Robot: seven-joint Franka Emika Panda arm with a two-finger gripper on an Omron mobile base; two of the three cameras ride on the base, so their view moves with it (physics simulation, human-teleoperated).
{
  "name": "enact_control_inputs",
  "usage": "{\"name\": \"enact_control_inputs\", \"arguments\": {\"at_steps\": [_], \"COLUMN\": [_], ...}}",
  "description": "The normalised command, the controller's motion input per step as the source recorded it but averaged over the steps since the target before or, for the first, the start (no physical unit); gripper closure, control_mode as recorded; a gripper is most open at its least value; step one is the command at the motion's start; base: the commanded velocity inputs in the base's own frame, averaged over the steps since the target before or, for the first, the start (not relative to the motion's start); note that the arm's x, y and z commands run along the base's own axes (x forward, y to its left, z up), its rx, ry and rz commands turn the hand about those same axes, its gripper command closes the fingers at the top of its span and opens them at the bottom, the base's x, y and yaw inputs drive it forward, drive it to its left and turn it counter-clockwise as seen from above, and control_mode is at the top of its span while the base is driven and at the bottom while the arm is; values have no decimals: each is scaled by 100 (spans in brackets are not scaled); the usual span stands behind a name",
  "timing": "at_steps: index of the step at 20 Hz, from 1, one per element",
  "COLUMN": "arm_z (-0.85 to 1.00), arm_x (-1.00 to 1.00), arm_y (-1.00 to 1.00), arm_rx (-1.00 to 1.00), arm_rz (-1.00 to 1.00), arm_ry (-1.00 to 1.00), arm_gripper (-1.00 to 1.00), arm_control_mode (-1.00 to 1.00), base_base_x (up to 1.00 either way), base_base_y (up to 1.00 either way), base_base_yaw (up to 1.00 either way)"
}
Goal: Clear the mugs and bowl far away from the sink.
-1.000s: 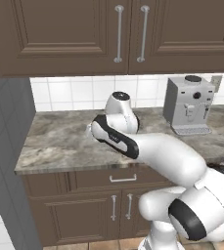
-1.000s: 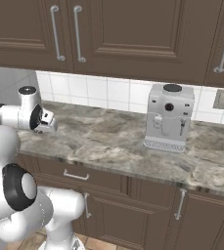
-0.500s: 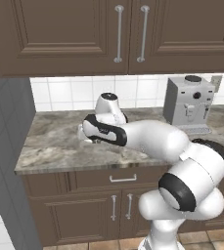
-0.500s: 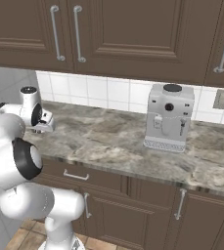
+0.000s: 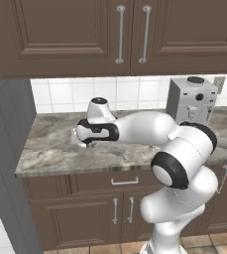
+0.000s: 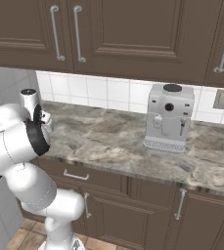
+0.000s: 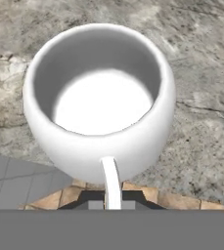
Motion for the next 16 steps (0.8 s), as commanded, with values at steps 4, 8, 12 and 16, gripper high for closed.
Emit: {"name": "enact_control_inputs", "arguments": {"at_steps": [4,8,12,16], "arm_z": [-28,-31,-36,-41], "arm_x": [41,42,44,47], "arm_y": [29,28,27,25], "arm_rx": [-5,-5,-4,-2], "arm_rz": [0,0,0,0], "arm_ry": [1,0,0,0], "arm_gripper": [100,100,100,100], "arm_control_mode": [-100,-100,-100,-100], "base_base_x": [0,0,0,0], "base_base_y": [0,0,0,0], "base_base_yaw": [0,0,0,0]}}
